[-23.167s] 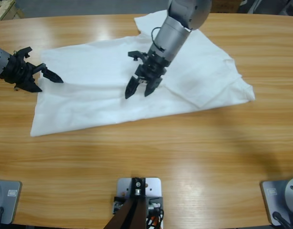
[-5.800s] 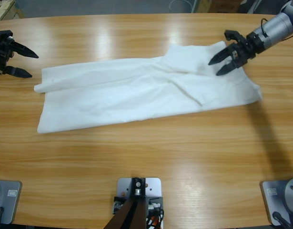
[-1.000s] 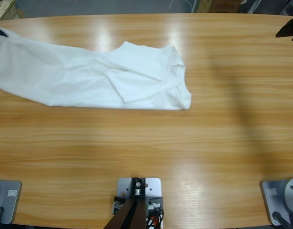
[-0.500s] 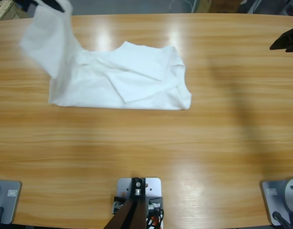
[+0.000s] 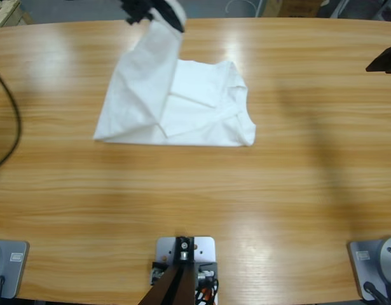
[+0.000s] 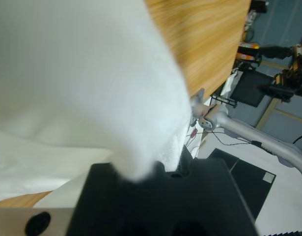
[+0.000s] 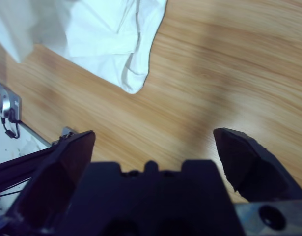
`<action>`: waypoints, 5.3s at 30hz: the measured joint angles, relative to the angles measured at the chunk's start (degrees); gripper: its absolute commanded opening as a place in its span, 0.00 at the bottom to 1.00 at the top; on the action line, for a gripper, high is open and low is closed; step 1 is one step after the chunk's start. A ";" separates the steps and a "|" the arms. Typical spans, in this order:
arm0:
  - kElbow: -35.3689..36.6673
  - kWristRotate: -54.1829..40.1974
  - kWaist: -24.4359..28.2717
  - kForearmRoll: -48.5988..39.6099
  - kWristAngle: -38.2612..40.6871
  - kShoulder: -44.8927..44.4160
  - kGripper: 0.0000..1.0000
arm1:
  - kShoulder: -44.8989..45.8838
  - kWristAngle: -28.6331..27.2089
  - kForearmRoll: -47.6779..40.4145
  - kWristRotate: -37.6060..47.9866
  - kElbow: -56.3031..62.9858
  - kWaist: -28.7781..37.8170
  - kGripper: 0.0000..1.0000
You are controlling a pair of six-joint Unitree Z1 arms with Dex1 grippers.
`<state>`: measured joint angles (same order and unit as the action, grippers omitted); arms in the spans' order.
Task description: Fold clothes
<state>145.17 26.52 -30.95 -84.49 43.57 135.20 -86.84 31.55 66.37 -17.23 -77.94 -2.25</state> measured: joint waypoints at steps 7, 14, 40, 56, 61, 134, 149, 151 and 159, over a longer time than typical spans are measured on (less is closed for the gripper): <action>4.52 1.99 -2.46 -1.62 0.12 9.80 0.00 | 0.33 0.09 -0.03 0.00 2.12 0.52 1.00; 4.80 2.87 -4.26 -1.62 1.11 15.75 0.00 | 2.28 0.29 -0.03 0.00 2.85 0.57 1.00; 5.15 5.57 -1.14 11.33 -8.64 13.84 0.00 | 2.38 0.30 -0.18 0.75 3.61 3.18 1.00; 5.15 8.19 -1.31 16.42 -15.69 9.35 0.00 | 2.45 0.30 -2.71 0.75 7.15 3.18 1.00; 5.15 8.20 -0.65 17.96 -16.06 9.40 0.00 | 2.39 0.30 -3.00 0.75 7.71 3.18 1.00; -43.08 -3.77 3.80 18.94 -30.41 -29.14 1.00 | 3.07 0.68 -6.13 0.76 11.15 4.54 1.00; -84.50 10.95 5.80 58.07 -21.51 -47.13 1.00 | 3.15 0.67 -6.72 1.88 11.58 8.81 1.00; -90.83 15.07 5.85 66.33 -20.92 -47.68 1.00 | 3.44 0.67 -6.72 2.28 11.58 10.04 1.00; -102.59 21.48 5.87 82.42 -20.86 -47.64 1.00 | 4.41 0.54 -6.66 2.79 11.58 11.98 1.00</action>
<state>42.58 48.00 -25.08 -2.08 22.71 87.56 -82.43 32.09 59.71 -14.44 -66.36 9.73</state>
